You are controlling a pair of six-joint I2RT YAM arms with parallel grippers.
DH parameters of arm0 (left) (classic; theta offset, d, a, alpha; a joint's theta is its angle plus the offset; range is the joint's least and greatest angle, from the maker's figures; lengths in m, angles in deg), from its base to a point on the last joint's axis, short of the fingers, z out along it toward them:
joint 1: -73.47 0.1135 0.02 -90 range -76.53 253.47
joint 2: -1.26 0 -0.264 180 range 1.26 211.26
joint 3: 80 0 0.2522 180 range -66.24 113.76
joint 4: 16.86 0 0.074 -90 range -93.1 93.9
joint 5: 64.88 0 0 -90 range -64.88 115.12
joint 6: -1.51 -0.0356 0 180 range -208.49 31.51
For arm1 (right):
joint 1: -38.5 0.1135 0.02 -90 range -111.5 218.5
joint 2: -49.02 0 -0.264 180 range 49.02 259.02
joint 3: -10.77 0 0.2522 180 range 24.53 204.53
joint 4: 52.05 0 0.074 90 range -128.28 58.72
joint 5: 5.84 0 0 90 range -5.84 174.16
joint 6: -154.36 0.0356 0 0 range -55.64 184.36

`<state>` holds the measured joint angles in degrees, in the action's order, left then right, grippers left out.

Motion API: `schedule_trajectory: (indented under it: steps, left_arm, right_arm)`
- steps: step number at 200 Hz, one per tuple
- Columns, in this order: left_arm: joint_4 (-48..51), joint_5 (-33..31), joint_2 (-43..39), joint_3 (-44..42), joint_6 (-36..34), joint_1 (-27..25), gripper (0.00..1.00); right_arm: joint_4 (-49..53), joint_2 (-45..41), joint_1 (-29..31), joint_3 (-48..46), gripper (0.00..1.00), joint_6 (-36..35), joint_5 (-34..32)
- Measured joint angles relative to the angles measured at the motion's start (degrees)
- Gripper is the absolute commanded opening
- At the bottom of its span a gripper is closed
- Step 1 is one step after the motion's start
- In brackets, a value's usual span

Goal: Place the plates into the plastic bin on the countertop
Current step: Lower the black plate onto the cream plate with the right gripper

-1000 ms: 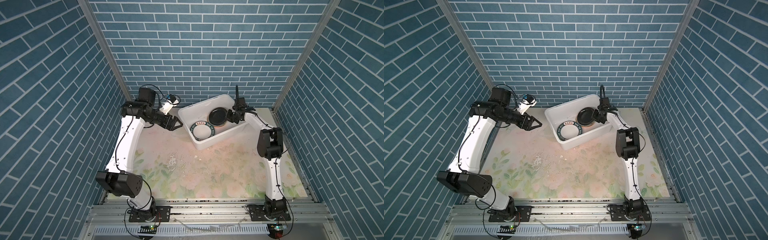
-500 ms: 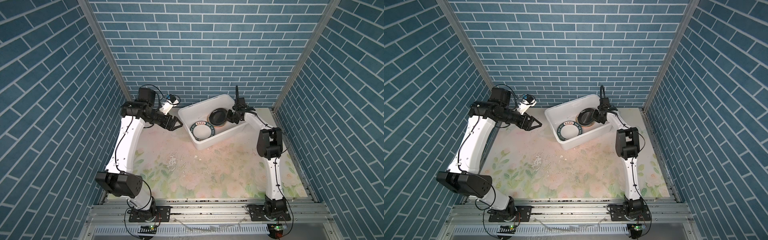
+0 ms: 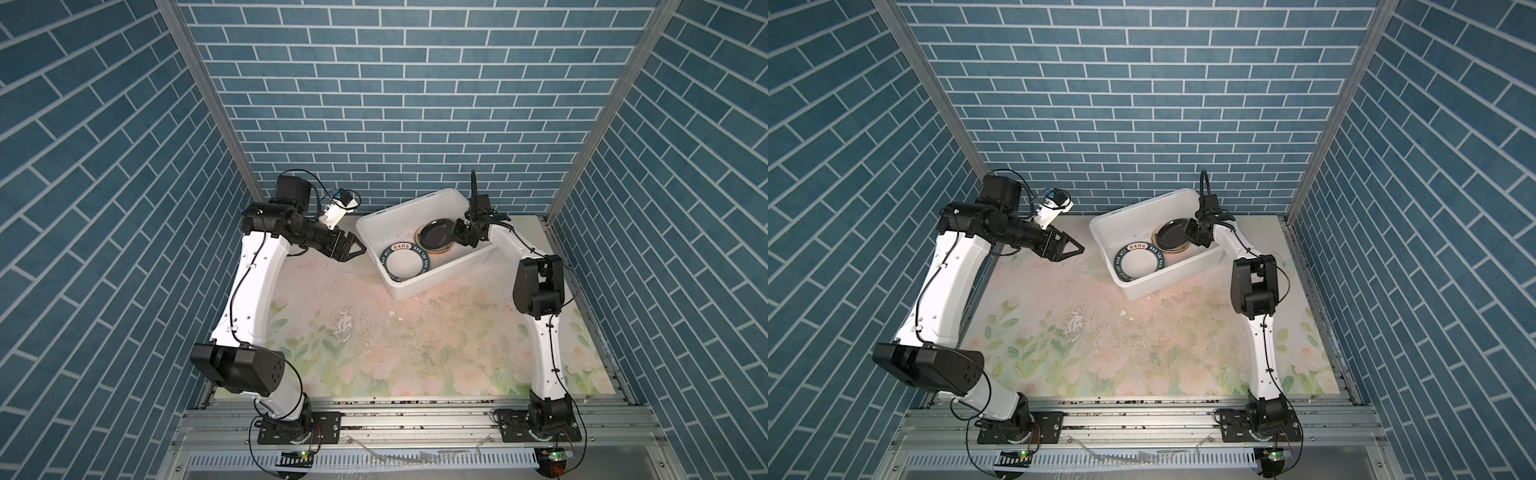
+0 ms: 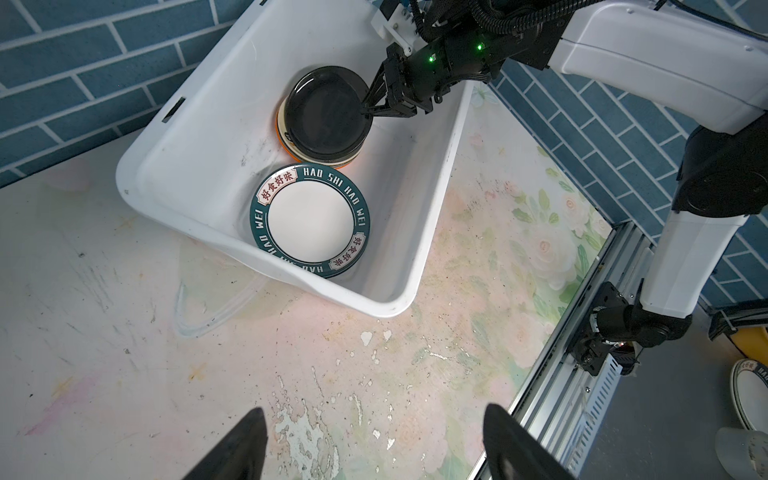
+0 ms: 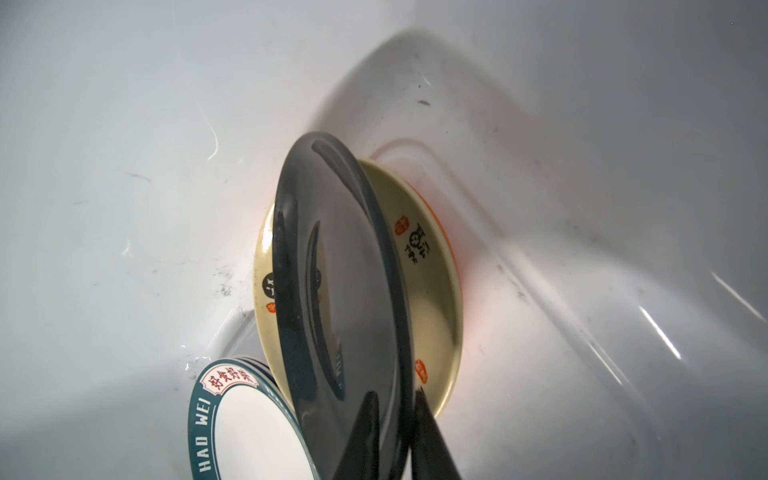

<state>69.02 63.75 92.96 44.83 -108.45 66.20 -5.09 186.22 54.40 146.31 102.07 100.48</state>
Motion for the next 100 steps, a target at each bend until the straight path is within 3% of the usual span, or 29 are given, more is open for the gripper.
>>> schedule_trajectory:
  steps: [100]
  left_arm:
    - [0.0,0.24,0.0,0.0,-0.02,0.0,0.83]
  right_arm:
    - [2.75,0.07,0.0,0.0,0.19,-0.66,0.02]
